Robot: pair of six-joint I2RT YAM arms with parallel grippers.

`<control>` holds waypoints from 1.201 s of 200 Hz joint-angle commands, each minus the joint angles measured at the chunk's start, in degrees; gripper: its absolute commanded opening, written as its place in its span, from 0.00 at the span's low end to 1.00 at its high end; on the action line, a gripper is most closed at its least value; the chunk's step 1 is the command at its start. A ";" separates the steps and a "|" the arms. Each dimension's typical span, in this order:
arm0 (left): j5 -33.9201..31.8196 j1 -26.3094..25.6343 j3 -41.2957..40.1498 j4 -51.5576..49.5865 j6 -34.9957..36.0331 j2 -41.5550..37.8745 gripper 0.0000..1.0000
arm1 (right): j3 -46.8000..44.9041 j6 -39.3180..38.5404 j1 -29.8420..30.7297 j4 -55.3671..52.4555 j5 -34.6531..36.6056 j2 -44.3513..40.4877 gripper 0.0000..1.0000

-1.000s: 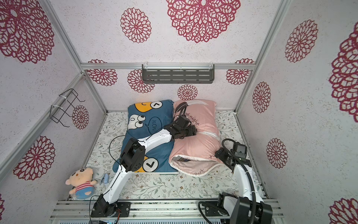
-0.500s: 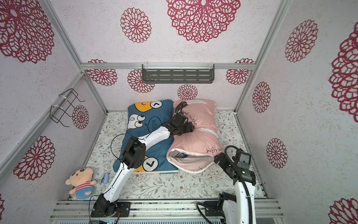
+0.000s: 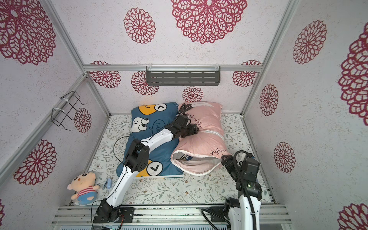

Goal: Zip up pillowcases
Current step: Pick up the pillowcase from the center of the board.

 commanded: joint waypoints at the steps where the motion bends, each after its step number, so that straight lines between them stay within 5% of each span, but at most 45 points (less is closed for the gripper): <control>1: -9.71 7.15 -3.02 -0.81 0.99 4.08 0.79 | 1.45 0.64 -0.22 2.36 -1.76 -0.48 0.79; 153: -9.09 7.41 -8.91 1.95 0.20 -0.89 0.81 | -2.11 -1.11 -3.06 7.39 -1.57 0.14 0.15; 213: -6.89 7.44 -19.54 8.39 3.82 -15.44 0.98 | 4.14 -5.07 -3.16 -2.45 -3.72 1.76 0.03; 240: -7.22 7.14 -20.51 5.16 7.92 -23.21 0.98 | 5.01 -5.32 -3.27 -4.37 -6.15 2.86 0.00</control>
